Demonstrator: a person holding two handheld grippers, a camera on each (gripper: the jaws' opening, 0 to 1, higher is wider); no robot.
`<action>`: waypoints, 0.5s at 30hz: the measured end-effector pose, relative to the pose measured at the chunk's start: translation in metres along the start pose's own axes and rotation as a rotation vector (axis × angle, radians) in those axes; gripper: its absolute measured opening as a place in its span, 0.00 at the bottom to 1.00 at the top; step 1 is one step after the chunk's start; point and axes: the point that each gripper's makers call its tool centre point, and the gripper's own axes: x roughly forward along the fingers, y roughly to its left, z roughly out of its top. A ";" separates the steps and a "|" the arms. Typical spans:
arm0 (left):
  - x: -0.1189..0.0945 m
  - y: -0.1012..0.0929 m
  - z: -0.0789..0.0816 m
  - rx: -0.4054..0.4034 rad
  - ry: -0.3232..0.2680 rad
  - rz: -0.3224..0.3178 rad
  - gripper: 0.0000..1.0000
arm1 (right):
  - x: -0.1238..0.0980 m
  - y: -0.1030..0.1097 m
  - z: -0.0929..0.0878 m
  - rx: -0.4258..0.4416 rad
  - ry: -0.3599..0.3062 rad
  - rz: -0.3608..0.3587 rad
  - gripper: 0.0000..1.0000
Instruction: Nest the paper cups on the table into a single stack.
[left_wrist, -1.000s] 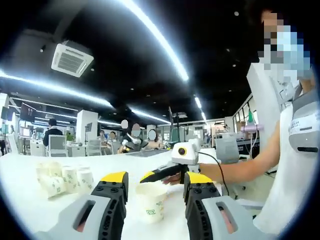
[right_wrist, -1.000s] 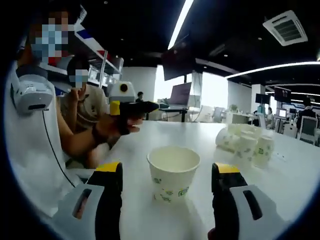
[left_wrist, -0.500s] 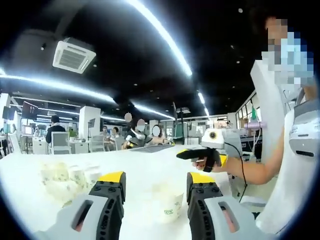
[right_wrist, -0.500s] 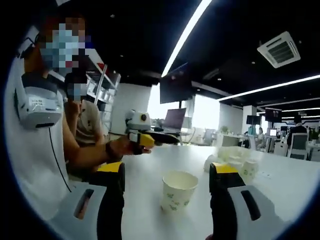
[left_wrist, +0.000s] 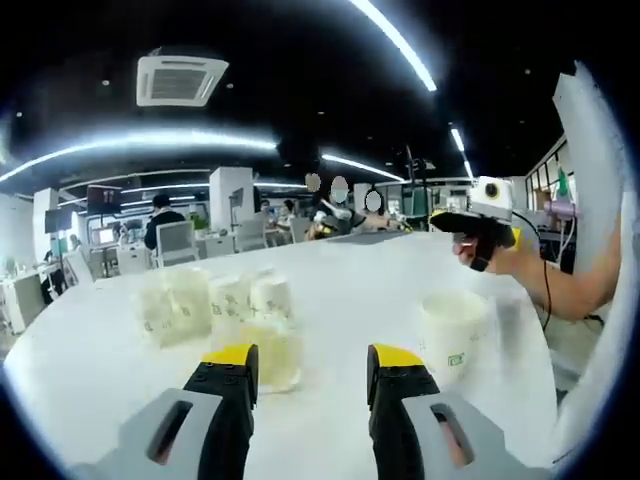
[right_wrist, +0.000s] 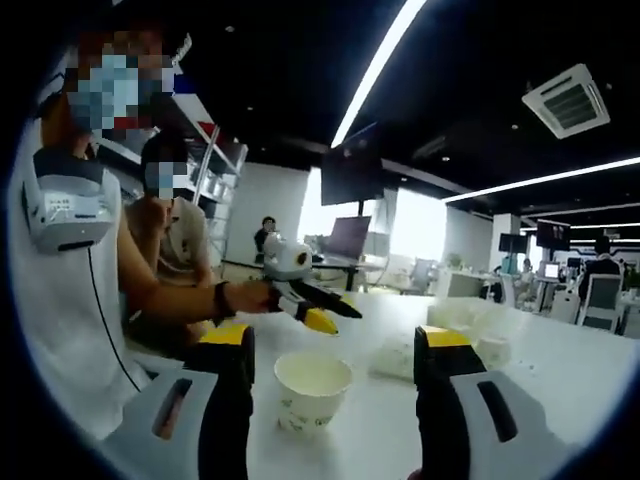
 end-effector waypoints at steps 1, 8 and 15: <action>0.003 0.000 0.005 0.027 -0.010 -0.017 0.46 | 0.000 -0.012 -0.004 0.008 0.011 -0.002 0.66; 0.018 0.001 0.030 0.003 -0.087 -0.137 0.46 | 0.001 -0.074 -0.061 0.179 0.144 -0.008 0.69; 0.040 0.013 0.080 -0.019 -0.215 -0.237 0.43 | 0.005 -0.082 -0.102 0.150 0.249 0.084 0.77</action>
